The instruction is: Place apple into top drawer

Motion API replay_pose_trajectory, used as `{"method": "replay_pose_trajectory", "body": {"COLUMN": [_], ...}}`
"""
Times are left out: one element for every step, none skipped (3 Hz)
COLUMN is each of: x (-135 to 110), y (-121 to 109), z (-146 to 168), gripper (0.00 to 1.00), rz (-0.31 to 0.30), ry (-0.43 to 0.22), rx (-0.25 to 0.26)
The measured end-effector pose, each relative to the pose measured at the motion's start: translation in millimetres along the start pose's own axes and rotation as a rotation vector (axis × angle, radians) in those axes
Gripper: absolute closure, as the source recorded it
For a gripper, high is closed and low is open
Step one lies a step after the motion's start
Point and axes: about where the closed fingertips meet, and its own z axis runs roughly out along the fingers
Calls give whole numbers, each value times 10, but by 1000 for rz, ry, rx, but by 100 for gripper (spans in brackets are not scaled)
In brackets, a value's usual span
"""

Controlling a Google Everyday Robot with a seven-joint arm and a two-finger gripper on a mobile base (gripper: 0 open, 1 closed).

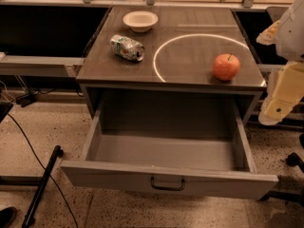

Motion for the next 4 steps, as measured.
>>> {"method": "replay_pose_trajectory", "body": {"x": [0,25,45,82], "y": [-2,-410,-929,-1413], "z": [0,50,162,444], "gripper": [0,0,0,0], "rz": [0,28,90,199], "ry": [-1,-117,-255,-355], "rx": [0,36,45,11]}}
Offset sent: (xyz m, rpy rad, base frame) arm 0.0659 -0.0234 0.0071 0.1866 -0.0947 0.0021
